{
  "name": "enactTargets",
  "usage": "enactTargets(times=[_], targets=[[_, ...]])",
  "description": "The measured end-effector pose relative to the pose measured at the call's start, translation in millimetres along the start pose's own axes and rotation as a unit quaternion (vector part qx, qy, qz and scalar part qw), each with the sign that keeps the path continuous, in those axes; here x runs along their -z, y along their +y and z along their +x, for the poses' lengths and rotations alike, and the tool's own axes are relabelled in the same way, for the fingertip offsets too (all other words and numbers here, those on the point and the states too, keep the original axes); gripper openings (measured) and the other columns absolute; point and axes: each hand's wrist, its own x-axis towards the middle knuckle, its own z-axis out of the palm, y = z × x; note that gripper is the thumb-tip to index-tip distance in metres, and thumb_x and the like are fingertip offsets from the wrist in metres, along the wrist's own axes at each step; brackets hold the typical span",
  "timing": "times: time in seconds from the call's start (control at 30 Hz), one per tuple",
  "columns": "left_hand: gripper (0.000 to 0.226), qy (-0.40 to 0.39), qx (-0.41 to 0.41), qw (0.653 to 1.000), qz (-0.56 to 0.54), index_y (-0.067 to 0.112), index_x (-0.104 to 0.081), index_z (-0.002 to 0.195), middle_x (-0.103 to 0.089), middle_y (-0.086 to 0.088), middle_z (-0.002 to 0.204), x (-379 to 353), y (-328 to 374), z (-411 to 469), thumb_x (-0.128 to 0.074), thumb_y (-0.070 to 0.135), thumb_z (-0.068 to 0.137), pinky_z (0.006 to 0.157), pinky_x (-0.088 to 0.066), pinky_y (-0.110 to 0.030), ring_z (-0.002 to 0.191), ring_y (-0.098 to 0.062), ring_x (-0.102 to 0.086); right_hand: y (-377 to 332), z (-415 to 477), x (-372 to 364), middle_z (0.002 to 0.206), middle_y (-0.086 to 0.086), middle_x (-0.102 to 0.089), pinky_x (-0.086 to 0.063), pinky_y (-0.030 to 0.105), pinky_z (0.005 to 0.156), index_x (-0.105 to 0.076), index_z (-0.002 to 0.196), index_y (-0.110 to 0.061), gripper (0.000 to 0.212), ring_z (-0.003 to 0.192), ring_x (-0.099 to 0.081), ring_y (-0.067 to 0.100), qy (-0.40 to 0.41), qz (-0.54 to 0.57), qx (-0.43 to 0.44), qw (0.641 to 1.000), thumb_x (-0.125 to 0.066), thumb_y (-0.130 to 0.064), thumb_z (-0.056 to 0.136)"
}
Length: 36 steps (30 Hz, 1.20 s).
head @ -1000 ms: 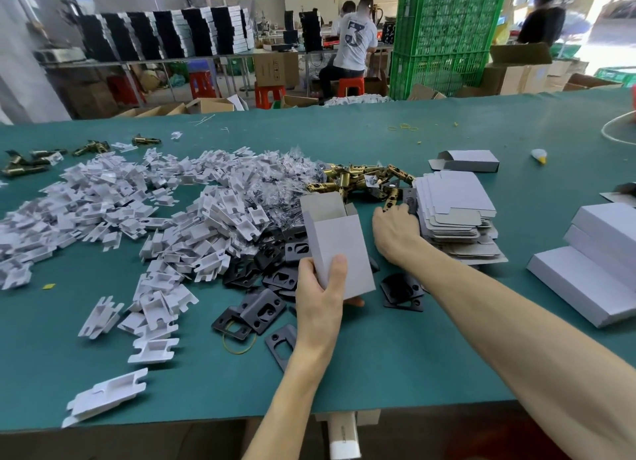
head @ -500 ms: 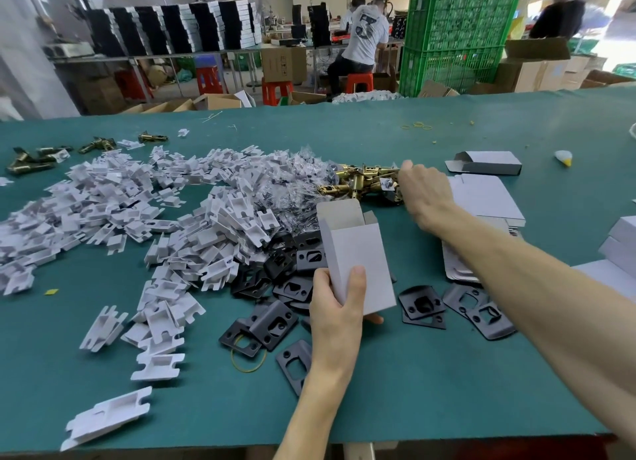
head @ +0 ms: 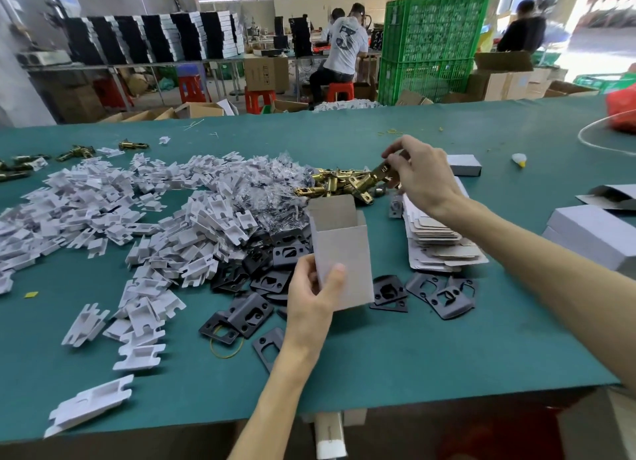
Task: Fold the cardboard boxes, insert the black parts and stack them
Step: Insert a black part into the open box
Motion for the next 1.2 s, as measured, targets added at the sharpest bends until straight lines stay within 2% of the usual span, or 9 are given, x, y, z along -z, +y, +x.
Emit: enactTargets(times=[0.2,0.3,0.5,0.57,0.63,0.73,0.97,1.1,1.2], targets=[[0.06,-0.041,0.007,0.999,0.021,0.016,-0.06,0.115,-0.073,-0.005,0.109,-0.7,2.5,-3.8,-0.079,0.054,0.071,0.078,-0.059,-0.028,0.095,-0.015,-0.071,-39.1,-27.9,37.7,0.085,0.002,-0.07,-0.059,0.03,0.059,-0.067,0.107,-0.005,0.016,0.067,-0.07,0.017,0.012,0.086,0.083,0.993,-0.052,-0.004,0.103],[0.05,-0.064,0.003,0.998,0.029,0.015,-0.063,0.117,-0.076,0.0,0.108,0.6,2.9,-4.7,-0.081,0.042,0.079,0.077,-0.058,-0.024,0.098,-0.014,-0.073,-52.6,-36.4,38.5,0.087,0.01,-0.072,-0.06,0.033,0.057,-0.068,0.106,-0.002,0.017,0.069,-0.071,0.021,-0.032,0.077,0.101,0.991,-0.051,-0.001,0.103],[0.046,-0.073,0.003,0.997,0.021,0.016,-0.064,0.121,-0.077,0.001,0.113,3.4,4.2,-5.5,-0.084,0.034,0.084,0.08,-0.058,-0.023,0.105,-0.016,-0.073,-53.9,-54.8,30.9,0.091,0.005,-0.069,-0.043,0.007,0.056,-0.07,0.108,-0.007,0.023,0.072,-0.061,-0.003,-0.121,-0.033,0.159,0.979,-0.058,0.009,0.097],[0.046,-0.074,0.005,0.997,0.018,0.016,-0.064,0.121,-0.077,0.003,0.112,3.2,4.3,-5.5,-0.082,0.033,0.083,0.081,-0.058,-0.021,0.105,-0.014,-0.073,-53.0,-59.1,30.3,0.088,0.001,-0.069,-0.044,0.012,0.059,-0.069,0.112,-0.01,0.02,0.071,-0.065,0.004,-0.14,-0.043,0.159,0.976,-0.059,0.002,0.099],[0.045,-0.078,0.003,0.997,0.019,0.014,-0.064,0.121,-0.077,0.003,0.112,3.1,3.9,-4.9,-0.08,0.031,0.082,0.082,-0.058,-0.022,0.105,-0.013,-0.073,-53.5,-62.9,29.6,0.089,0.0,-0.071,-0.051,0.029,0.066,-0.063,0.117,-0.011,0.017,0.071,-0.067,0.013,-0.165,-0.044,0.145,0.975,-0.057,-0.005,0.102],[0.047,-0.087,0.003,0.996,0.017,0.012,-0.064,0.12,-0.078,0.0,0.112,3.0,4.1,-4.8,-0.082,0.029,0.081,0.082,-0.058,-0.023,0.105,-0.015,-0.073,-56.3,-71.8,25.6,0.095,0.005,-0.074,-0.055,0.039,0.075,-0.063,0.109,-0.01,0.01,0.076,-0.066,0.014,-0.199,-0.061,0.138,0.968,-0.06,-0.008,0.1],[0.048,-0.103,0.015,0.995,0.009,0.015,-0.067,0.121,-0.077,-0.008,0.112,3.9,2.4,-4.6,-0.087,0.029,0.08,0.081,-0.062,-0.033,0.104,-0.023,-0.074,-65.1,-89.8,10.1,0.098,0.003,-0.074,-0.054,0.041,0.083,-0.068,0.103,-0.013,0.008,0.092,-0.067,0.02,-0.242,-0.071,0.094,0.963,-0.061,-0.016,0.1],[0.046,-0.099,0.012,0.995,0.006,0.012,-0.068,0.119,-0.078,-0.008,0.11,4.3,1.3,-3.7,-0.086,0.025,0.079,0.079,-0.06,-0.029,0.103,-0.022,-0.074,-70.2,-94.5,5.4,0.105,0.003,-0.073,-0.043,0.034,0.078,-0.072,0.105,-0.013,0.021,0.092,-0.065,0.024,-0.247,-0.137,0.121,0.952,-0.052,-0.022,0.104],[0.046,-0.093,0.018,0.995,0.006,0.01,-0.068,0.117,-0.079,-0.007,0.108,4.4,1.5,-3.4,-0.086,0.026,0.078,0.076,-0.06,-0.027,0.101,-0.021,-0.075,-71.2,-95.5,7.7,0.107,0.004,-0.073,-0.049,0.036,0.081,-0.072,0.106,-0.012,0.022,0.094,-0.065,0.024,-0.252,-0.113,0.103,0.956,-0.051,-0.02,0.105]])
